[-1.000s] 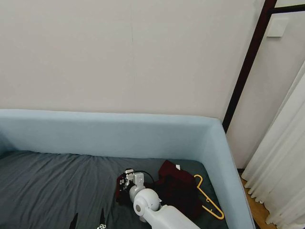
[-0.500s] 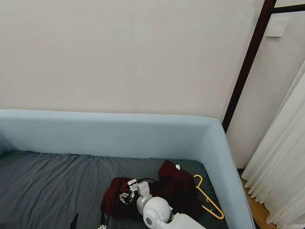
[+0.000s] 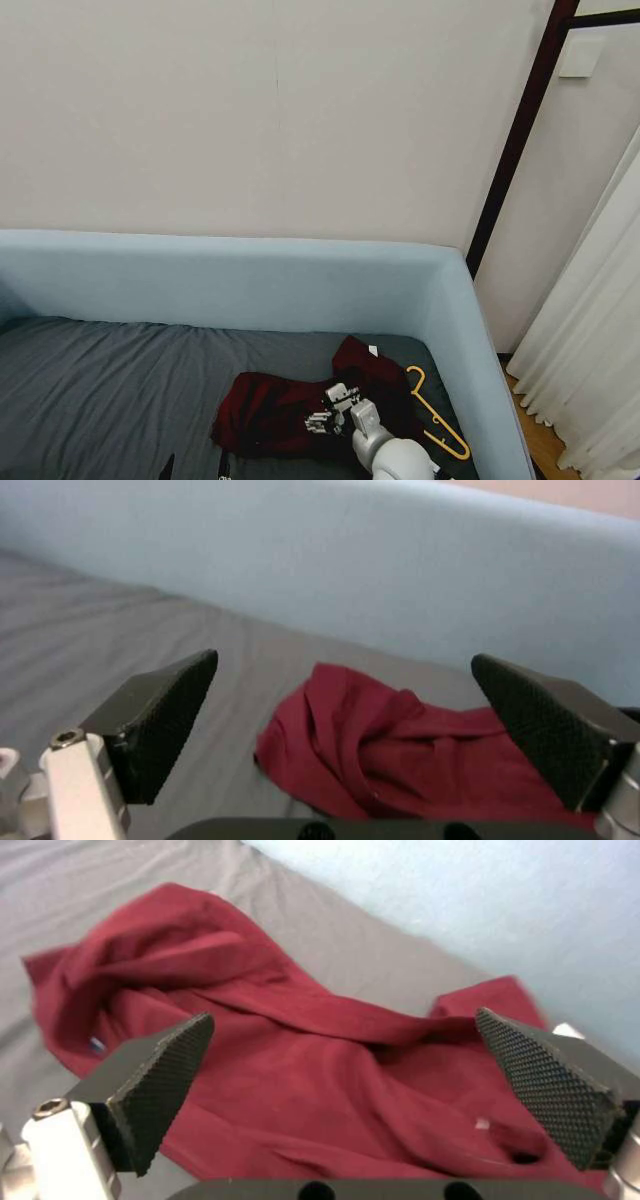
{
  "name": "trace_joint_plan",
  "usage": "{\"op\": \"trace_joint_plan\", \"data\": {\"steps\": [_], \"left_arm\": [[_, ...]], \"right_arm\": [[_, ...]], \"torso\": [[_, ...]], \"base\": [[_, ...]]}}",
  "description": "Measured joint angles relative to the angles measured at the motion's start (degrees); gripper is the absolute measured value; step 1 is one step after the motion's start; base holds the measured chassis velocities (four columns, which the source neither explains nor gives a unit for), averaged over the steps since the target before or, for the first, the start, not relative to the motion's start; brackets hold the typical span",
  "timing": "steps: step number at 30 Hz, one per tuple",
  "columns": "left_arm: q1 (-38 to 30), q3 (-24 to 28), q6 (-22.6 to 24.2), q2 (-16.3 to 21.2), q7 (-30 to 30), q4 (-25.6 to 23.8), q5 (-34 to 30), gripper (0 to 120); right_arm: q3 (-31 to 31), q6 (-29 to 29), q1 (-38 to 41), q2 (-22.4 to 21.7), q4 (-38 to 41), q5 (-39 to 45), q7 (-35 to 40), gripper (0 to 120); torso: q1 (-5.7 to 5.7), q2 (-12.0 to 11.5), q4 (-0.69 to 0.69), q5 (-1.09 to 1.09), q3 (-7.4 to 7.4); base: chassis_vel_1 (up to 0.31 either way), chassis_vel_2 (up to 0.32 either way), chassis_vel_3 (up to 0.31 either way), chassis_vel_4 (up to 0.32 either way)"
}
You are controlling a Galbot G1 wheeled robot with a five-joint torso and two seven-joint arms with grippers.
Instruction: Pick up the clothes from the sofa and hang them on the clothes hanger.
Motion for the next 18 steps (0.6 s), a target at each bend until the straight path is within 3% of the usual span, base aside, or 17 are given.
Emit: {"op": "trace_joint_plan", "data": {"steps": [6,10,11,14,15,18], "left_arm": [[-0.97,2.33,4.99,0.59,-1.53,-1.24,-8.28,100],[-3.21,5.74,12.21,2.26,-3.43,-3.4,-18.54,100],[-3.21,5.74,12.21,2.26,-3.43,-3.4,-18.54,100],[-5.42,7.45,18.44,6.25,-4.1,-5.36,-27.42,100],[-5.42,7.45,18.44,6.25,-4.1,-5.36,-27.42,100],[-8.67,8.21,22.61,12.51,-2.58,-5.3,-34.76,100]], "right_arm": [[2.3,1.26,-2.02,-0.47,0.01,-1.36,-0.46,100],[4.53,1.08,-3.61,-1.64,1.29,0.26,-0.1,100],[4.53,1.08,-3.61,-1.64,1.29,0.26,-0.1,100],[7.48,0.31,-6.27,-3.05,3.32,1.57,0.51,100],[7.48,0.31,-6.27,-3.05,3.32,1.57,0.51,100],[11.02,-0.07,-9.03,-3.82,4.76,2.15,0.85,100]], "torso": [[0.0,0.0,0.01,0.0,0.0],[0.0,0.0,0.01,-0.01,0.0],[0.0,0.0,0.01,-0.01,0.0],[0.0,0.0,0.01,-0.03,0.0],[0.0,0.0,0.01,-0.03,0.0],[0.0,0.0,0.01,-0.02,0.0]], "base": [[0.0,0.0,0.0,0.0],[0.0,0.0,0.0,0.0],[0.0,0.0,0.0,0.0],[0.0,0.0,0.0,0.0],[0.0,0.0,0.0,0.0],[0.0,0.0,0.0,0.0]]}}
